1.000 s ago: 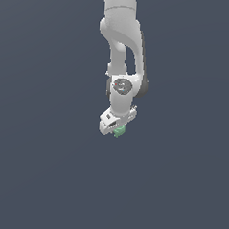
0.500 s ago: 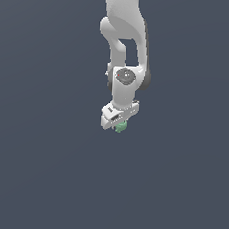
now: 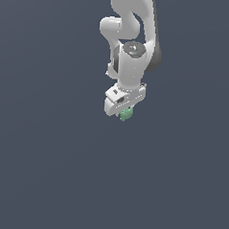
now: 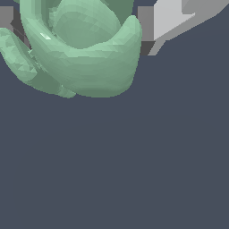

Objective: Pick up the object and move it to a goal position.

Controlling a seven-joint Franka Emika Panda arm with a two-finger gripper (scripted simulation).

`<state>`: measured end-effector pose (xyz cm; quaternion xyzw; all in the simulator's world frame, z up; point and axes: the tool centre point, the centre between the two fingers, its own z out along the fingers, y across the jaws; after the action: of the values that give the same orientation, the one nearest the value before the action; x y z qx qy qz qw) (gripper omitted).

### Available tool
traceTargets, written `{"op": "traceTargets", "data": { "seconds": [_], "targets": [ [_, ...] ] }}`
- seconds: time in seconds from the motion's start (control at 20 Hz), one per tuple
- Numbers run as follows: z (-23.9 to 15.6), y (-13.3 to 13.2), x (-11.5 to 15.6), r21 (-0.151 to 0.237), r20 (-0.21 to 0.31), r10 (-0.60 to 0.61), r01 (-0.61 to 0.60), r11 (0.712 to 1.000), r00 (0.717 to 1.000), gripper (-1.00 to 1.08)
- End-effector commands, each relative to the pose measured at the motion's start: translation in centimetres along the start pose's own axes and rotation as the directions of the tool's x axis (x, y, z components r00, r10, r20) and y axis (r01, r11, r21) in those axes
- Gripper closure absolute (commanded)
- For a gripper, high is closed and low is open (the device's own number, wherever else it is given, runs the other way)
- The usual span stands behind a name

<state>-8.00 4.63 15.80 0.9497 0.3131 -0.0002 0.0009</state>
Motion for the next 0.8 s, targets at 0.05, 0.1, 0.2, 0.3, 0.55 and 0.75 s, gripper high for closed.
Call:
{"op": "traceTargets", "data": {
  "seconds": [0.05, 0.1, 0.2, 0.3, 0.55, 0.75],
  "targets": [
    [-3.6, -1.1, -0.2, 0.000, 0.000, -0.001, 0.001, 1.000, 1.000, 1.08],
    [-4.7, -1.4, -0.3, 0.000, 0.000, -0.001, 0.001, 1.000, 1.000, 1.08],
    [-6.9, -2.1, -0.4, 0.001, 0.000, -0.001, 0.001, 1.000, 1.000, 1.08],
    [-9.1, -2.8, -0.5, 0.001, 0.000, -0.001, 0.001, 1.000, 1.000, 1.08],
    [-14.3, -4.3, -0.8, 0.001, -0.001, -0.002, 0.002, 1.000, 1.000, 1.08],
    [-18.3, -5.4, -1.0, 0.001, -0.001, -0.002, 0.002, 1.000, 1.000, 1.08]
  ]
}}
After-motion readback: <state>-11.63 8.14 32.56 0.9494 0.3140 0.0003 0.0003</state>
